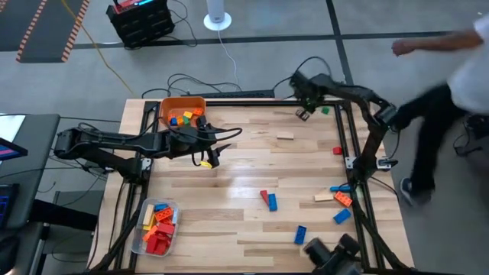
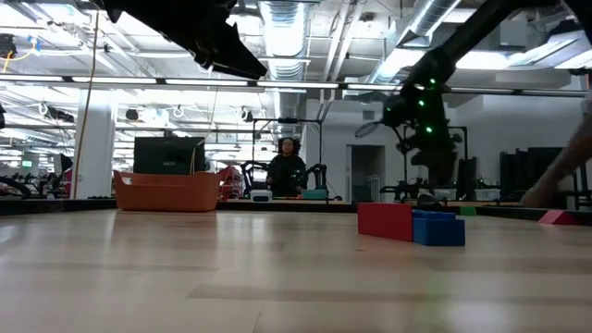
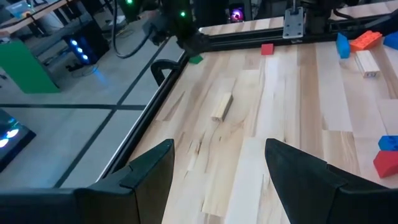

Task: Sort blocks by size
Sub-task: Put the small green block into the orange bin

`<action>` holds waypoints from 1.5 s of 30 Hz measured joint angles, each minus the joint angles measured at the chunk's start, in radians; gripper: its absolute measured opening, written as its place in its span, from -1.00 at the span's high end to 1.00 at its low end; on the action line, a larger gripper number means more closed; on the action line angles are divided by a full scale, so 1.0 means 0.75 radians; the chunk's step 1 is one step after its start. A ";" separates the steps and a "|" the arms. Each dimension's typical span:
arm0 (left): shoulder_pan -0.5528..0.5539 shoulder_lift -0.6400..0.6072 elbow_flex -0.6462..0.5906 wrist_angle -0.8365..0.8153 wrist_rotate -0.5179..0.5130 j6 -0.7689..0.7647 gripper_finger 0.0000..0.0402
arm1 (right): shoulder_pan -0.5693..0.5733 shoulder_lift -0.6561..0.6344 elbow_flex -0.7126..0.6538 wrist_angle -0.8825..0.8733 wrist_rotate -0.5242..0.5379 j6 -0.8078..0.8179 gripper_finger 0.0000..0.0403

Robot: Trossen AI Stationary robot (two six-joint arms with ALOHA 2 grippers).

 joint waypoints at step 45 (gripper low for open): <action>0.001 0.000 0.000 -0.067 -0.009 -0.015 -0.22 | 0.552 0.061 -0.003 -0.181 -0.292 -0.135 -0.37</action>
